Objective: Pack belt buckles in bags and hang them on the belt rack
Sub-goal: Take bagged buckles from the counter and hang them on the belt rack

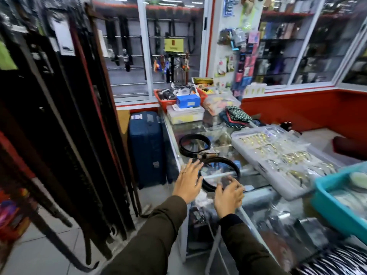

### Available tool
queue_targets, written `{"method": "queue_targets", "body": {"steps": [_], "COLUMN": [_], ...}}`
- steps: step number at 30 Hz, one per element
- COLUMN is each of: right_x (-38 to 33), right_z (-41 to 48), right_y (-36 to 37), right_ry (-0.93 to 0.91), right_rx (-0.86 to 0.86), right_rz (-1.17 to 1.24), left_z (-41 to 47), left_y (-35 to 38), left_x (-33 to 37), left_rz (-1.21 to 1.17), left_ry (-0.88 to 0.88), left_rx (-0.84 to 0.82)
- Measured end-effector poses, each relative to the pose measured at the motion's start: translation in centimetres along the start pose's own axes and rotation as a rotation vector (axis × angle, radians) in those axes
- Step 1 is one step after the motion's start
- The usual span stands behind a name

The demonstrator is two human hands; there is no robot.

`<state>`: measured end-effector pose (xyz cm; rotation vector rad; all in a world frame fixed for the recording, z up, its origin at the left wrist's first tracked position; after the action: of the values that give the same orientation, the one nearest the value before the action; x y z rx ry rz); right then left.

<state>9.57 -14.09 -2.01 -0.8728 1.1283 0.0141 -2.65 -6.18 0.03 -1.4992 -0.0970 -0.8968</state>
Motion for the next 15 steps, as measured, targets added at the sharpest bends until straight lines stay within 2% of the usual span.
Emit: {"method": "queue_targets", "body": {"steps": [3,6,10,13,15], "right_x": [2.7,3.9,4.6,4.9,5.1], "right_z": [0.6,1.0,1.3,1.5,1.6], "right_y": [-1.4,-2.2,-1.9,-1.5,-1.4], "right_ry": [0.194,0.252,0.286,0.338,0.420], "right_rx": [0.057,0.011,-0.050,-0.036,-0.054], "right_rz": [0.143,0.225,0.310,0.497,0.728], "left_z": [0.6,0.7,1.0,1.0,0.8], "left_y": [3.4,5.4,6.2,6.1,5.9], "left_x": [2.1,3.4,4.7,5.1,5.0], "left_rz": [0.105,0.247,0.250,0.190,0.141], "left_ry": [0.037,0.041,0.023,-0.014,-0.019], "left_rx": [-0.226,-0.332,-0.293,-0.248,-0.206]}}
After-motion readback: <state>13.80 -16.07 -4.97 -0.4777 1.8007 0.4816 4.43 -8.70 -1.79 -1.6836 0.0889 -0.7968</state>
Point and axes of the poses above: each hand's wrist, its own z-axis towards the middle knuckle, its own y-axis out of the palm, x = y × z, the point moved 3 cm from there along z, towards the middle knuckle, and after that the axes turned 8 degrees about -y, right-handed, at the moved point
